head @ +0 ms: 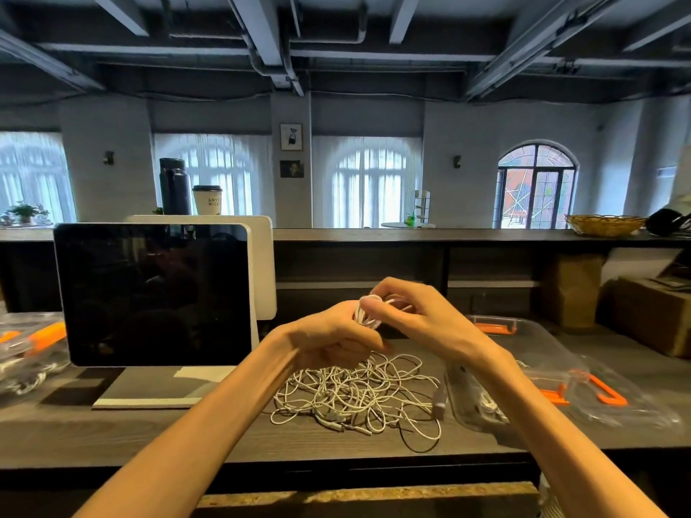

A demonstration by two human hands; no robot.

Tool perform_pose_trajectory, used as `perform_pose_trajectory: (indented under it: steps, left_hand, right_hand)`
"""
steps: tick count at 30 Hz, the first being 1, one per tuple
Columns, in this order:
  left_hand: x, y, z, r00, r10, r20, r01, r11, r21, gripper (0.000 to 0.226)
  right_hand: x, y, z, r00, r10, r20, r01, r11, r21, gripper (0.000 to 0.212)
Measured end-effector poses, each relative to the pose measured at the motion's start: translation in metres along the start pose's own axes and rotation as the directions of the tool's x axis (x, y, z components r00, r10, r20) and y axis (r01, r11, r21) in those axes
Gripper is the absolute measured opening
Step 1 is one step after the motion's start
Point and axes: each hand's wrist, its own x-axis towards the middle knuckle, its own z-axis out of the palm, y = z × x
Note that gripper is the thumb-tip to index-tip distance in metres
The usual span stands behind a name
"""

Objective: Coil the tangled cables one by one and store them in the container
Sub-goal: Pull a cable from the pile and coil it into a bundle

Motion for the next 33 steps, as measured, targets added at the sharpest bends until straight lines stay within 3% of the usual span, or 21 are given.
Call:
perform_pose_trajectory:
  steps: [5,9,13,19,21,23,25,27,30,33]
  left_hand:
    - [0.005,0.006,0.009,0.993,0.031,-0.113,-0.011,0.985,0.172,0.038]
    - [0.006,0.010,0.014,0.970,0.010,-0.243,0.072,0.943,0.326,0.027]
    - [0.006,0.013,0.011,0.950,-0.096,-0.299,0.199,0.920,0.337,0.032]
    - [-0.001,0.004,0.003,0.986,-0.075,-0.148,0.087,0.993,0.082,0.015]
    - [0.000,0.002,0.008,0.974,-0.057,-0.219,0.080,0.992,0.097,0.016]
    - [0.004,0.001,0.012,0.926,-0.039,-0.375,0.116,0.976,0.183,0.015]
    - [0.006,0.000,0.011,0.870,-0.030,-0.492,0.187,0.943,0.275,0.012]
    - [0.006,0.000,0.006,0.844,-0.068,-0.531,0.287,0.895,0.341,0.010]
    - [0.003,0.001,0.007,0.869,-0.134,-0.475,0.382,0.794,0.474,0.012]
    - [0.005,0.007,0.024,0.934,-0.064,-0.351,0.273,0.761,0.588,0.015]
  right_hand:
    - [-0.001,0.000,0.009,0.977,-0.174,-0.121,0.159,0.979,-0.124,0.028]
    - [-0.001,0.006,0.013,0.954,-0.223,-0.202,0.195,0.970,-0.147,0.021]
    - [-0.001,0.005,0.017,0.952,-0.199,-0.234,0.177,0.978,-0.110,0.025]
    - [0.002,0.003,0.016,0.958,-0.158,-0.240,0.135,0.985,-0.108,0.033]
    - [0.002,0.002,0.017,0.958,-0.158,-0.241,0.132,0.984,-0.120,0.033]
    - [0.002,0.001,0.015,0.966,-0.131,-0.222,0.099,0.984,-0.151,0.041]
    - [0.001,-0.001,0.006,0.978,-0.100,-0.181,0.049,0.962,-0.267,0.042]
    - [0.000,-0.006,-0.010,0.988,-0.107,-0.115,0.046,0.896,-0.441,0.032]
    - [0.004,-0.025,-0.025,0.981,-0.194,0.001,0.168,0.851,-0.497,0.014]
    - [0.017,-0.031,-0.022,0.973,-0.227,-0.035,0.204,0.923,-0.325,0.020]
